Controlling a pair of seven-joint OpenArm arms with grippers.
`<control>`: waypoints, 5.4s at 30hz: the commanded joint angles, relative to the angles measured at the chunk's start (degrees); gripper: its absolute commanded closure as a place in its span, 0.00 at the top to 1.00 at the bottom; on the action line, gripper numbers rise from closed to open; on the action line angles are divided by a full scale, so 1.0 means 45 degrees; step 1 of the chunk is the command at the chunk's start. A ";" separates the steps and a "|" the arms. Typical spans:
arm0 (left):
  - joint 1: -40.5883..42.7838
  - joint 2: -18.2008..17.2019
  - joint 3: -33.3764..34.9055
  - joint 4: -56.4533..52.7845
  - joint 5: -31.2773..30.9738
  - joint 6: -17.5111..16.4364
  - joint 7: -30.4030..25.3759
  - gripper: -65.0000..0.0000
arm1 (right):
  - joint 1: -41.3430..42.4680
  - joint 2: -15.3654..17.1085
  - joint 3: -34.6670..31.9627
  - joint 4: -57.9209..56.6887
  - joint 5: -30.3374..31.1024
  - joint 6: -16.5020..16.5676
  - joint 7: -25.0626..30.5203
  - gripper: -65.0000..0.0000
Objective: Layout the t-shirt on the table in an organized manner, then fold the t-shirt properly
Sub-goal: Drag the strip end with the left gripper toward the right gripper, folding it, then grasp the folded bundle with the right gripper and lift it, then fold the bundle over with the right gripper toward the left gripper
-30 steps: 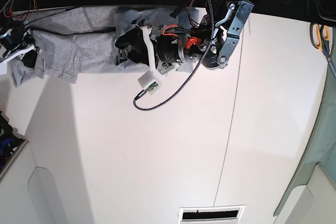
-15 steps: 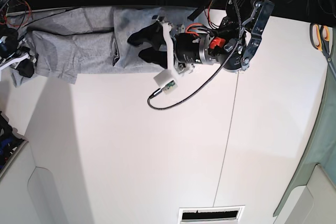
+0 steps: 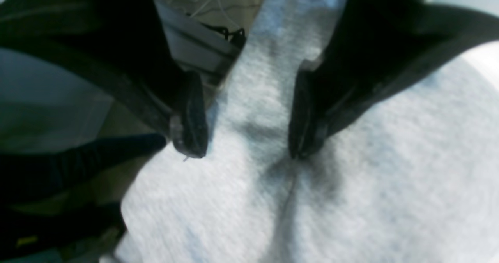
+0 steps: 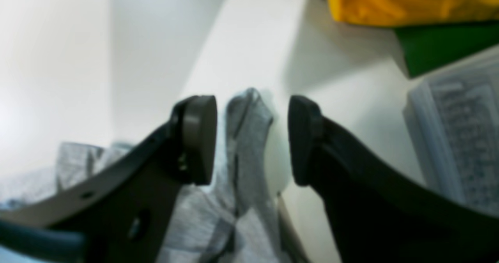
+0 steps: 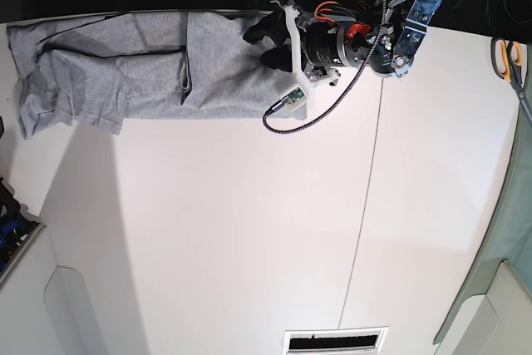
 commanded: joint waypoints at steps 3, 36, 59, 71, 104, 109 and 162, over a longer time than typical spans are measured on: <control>-0.0311 -0.0015 -0.0024 -0.0330 0.0044 0.0107 -0.0019 0.57 | 0.0121 0.0840 -0.0005 -0.0894 0.0520 0.0408 -0.0175 0.46; -0.5595 -0.0015 -0.0024 -0.5775 0.0379 0.0287 -0.0282 0.57 | 0.0146 -0.0510 -0.3400 -0.2900 0.1982 0.0787 -0.0481 0.00; -0.4915 -0.0039 -0.0024 -0.3186 -0.0806 0.0151 0.0646 0.57 | 0.0189 0.1520 -0.0656 -0.1268 0.4313 0.0695 -0.2055 0.00; -0.4347 0.0447 -0.0010 -0.5081 -0.0835 0.0146 0.0073 0.57 | 0.0583 -0.1749 -0.0772 0.4420 0.3662 0.0544 -0.2157 0.00; -0.4235 0.0835 -0.2059 -0.5076 -0.2395 -0.0829 0.1243 0.57 | 0.2511 -0.5217 -0.9568 0.5153 -0.1923 0.0355 0.0117 0.53; -0.4104 0.0763 -0.2511 -0.5076 -0.2963 -0.0829 0.1953 0.57 | 0.2691 -0.5212 -0.7689 0.5440 -0.1831 0.0219 0.0112 0.35; -0.3162 0.0534 -0.1394 -0.0287 -0.5882 -0.0829 0.3672 0.04 | 0.5785 -0.4745 -0.6212 0.1112 -0.4478 0.0063 0.2098 0.00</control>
